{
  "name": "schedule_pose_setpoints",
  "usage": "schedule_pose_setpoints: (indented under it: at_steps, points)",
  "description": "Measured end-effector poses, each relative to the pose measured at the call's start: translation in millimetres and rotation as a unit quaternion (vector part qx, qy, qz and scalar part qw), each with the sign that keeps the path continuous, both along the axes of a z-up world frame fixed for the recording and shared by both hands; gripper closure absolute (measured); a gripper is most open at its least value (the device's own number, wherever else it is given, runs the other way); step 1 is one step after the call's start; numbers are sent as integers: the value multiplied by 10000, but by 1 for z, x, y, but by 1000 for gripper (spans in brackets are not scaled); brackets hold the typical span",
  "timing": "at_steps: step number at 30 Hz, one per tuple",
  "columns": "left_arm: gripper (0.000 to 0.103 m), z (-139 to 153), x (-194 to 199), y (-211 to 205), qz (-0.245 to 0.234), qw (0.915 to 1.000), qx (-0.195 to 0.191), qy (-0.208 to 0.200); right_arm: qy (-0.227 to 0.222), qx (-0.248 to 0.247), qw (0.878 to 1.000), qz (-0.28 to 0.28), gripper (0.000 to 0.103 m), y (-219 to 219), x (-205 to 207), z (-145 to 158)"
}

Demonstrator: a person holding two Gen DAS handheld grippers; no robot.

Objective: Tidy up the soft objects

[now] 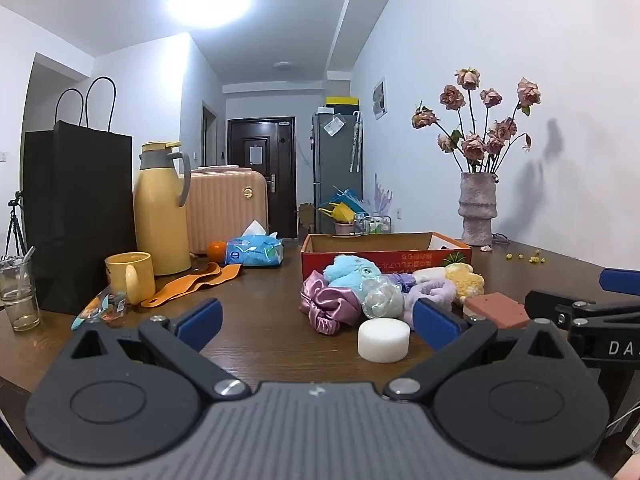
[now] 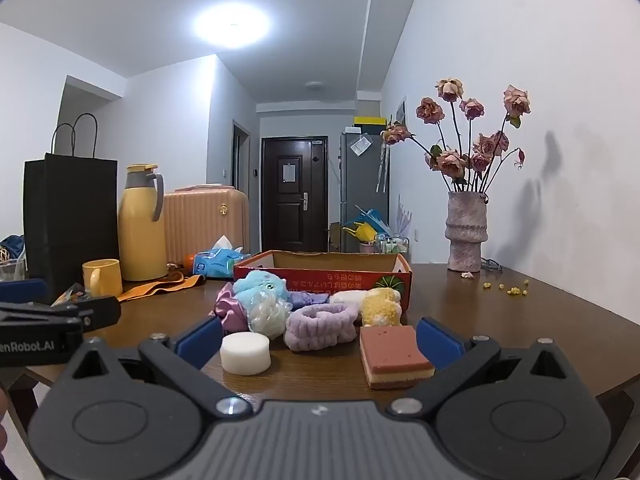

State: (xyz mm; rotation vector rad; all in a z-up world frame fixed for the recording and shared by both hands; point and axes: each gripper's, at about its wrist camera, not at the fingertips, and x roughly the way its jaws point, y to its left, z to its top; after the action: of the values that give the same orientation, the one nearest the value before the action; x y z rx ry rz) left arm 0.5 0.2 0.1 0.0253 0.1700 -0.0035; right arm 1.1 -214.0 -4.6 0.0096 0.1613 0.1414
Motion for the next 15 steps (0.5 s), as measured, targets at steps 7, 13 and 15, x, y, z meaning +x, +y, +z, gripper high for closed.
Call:
schedule_pose_setpoints:
  at_steps: [7, 13, 15]
  points:
    - [0, -2, 0, -12, 18, 10000, 63, 9, -16, 71, 10000, -1, 0, -1, 0, 0]
    - [0, 1, 2, -5, -40, 10000, 58, -10, -111, 19, 9999, -31, 0, -6, -1, 3]
    - [0, 1, 0, -4, -47, 10000, 70, -36, -124, 27, 9999, -70, 0, -2, 1, 3]
